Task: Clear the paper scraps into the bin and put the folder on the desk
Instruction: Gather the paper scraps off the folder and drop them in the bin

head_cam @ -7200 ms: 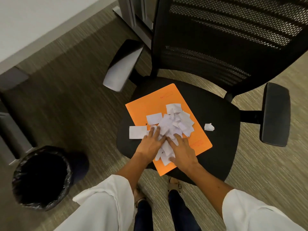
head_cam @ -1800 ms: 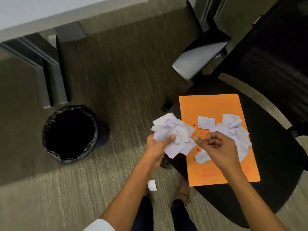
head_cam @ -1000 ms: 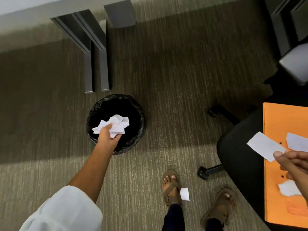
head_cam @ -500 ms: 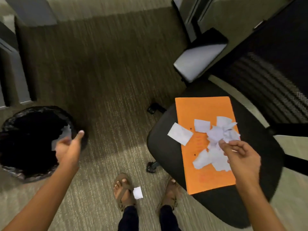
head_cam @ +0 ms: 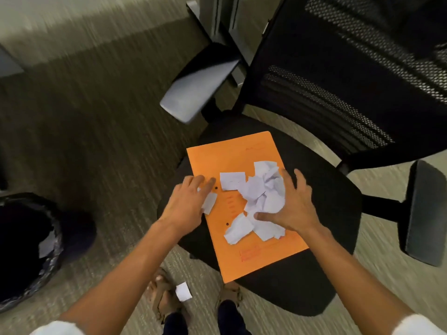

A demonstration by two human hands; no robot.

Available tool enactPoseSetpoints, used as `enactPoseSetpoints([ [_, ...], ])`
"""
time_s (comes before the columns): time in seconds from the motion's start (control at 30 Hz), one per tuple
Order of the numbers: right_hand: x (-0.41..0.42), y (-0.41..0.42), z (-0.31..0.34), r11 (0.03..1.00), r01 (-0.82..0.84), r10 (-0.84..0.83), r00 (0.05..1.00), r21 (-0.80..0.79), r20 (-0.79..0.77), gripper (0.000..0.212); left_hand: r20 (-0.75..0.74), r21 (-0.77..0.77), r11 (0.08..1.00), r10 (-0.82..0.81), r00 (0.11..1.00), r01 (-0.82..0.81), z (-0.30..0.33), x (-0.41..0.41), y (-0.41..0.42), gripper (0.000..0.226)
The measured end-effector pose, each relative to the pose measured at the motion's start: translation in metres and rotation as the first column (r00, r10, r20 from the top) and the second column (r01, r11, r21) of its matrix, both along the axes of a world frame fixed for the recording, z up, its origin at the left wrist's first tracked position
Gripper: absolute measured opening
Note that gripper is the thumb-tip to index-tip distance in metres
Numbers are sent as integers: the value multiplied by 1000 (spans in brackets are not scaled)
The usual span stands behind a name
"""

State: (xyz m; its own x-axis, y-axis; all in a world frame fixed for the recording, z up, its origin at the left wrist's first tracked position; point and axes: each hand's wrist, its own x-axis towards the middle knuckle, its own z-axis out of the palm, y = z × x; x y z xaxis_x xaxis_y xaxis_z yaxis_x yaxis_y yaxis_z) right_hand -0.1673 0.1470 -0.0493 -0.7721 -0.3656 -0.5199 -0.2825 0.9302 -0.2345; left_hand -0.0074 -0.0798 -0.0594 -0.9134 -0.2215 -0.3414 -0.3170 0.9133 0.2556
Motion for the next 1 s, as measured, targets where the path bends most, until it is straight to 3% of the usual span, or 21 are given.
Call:
enactPoseSetpoints([
  [0.1, -3, -5, -13, 996, -75, 74, 997, 52, 18, 144, 62, -93, 995, -26, 998, 32, 0, -9, 0, 63],
  [0.23, -5, 5, -27, 990, -125, 126, 992, 58, -26, 125, 76, -119, 993, -9, 997, 18, 2, -14, 0, 29],
  [0.33, -5, 12, -29, 992, -124, 124, 991, 6, -45, 107, 14, -13, 997, 72, 997, -72, 7, -19, 0, 20],
  [0.4, -6, 16, -28, 994, -105, 104, 993, -22, -55, 99, -32, 152, 970, 198, 980, -191, 12, -24, 3, 17],
  [0.57, -10, 24, -24, 993, -51, 46, 997, -102, -56, 69, -2, 516, 734, 517, 856, -442, 18, -39, 19, 13],
  [0.67, -14, 32, -20, 986, 6, -9, 1000, -166, -17, 60, 164, 656, 508, 626, 762, -558, 17, -44, 34, 18],
  [0.87, -16, 50, -8, 944, 124, -136, 991, -305, -18, 35, 366, 769, 179, 664, 652, -614, 12, -45, 63, 14],
  [1.0, -12, 60, 16, 873, 275, -294, 956, -403, 16, 4, 428, 794, 66, 646, 633, -604, 9, -44, 77, 15],
])
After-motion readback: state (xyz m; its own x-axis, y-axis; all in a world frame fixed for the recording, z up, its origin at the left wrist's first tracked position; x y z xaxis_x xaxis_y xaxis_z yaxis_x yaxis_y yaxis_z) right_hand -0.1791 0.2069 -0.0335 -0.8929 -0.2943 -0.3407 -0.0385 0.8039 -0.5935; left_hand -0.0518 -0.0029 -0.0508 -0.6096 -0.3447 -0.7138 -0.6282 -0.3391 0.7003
